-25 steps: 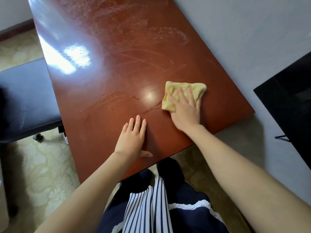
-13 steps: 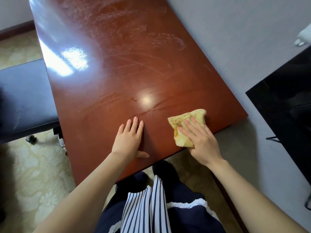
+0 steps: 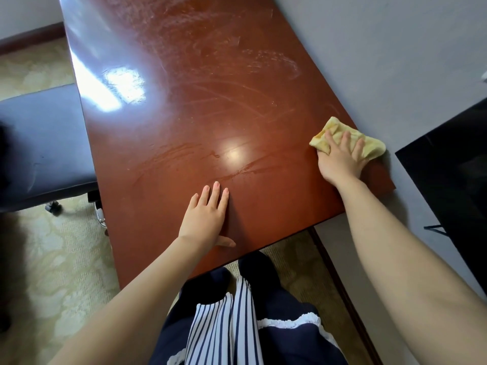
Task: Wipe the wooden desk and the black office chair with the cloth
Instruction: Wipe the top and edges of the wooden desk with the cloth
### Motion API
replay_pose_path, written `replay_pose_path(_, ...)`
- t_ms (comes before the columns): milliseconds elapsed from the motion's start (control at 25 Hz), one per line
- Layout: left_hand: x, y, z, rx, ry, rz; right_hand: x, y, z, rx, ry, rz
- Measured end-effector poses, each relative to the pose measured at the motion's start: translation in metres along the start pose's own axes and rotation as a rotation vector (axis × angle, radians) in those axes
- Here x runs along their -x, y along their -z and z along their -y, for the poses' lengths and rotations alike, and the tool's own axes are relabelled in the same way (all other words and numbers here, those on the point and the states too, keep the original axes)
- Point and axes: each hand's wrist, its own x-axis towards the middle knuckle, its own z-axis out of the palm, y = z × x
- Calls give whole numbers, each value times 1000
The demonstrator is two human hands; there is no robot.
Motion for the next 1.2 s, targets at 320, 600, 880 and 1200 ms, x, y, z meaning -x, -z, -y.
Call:
replay_pose_path(320, 0, 5, 17, 194, -58, -61, 73, -50, 93, 129, 510, 57)
replay_pose_path(600, 10, -1, 47, 220, 33, -201, 136, -77, 50, 80, 808, -24)
replay_pose_path(880, 13, -23, 48, 164, 188, -31, 142, -72, -6, 53, 828, -139)
replay_pose_path(1200, 10, -18, 56, 166, 152, 10, 66, -33, 25, 191, 589, -65)
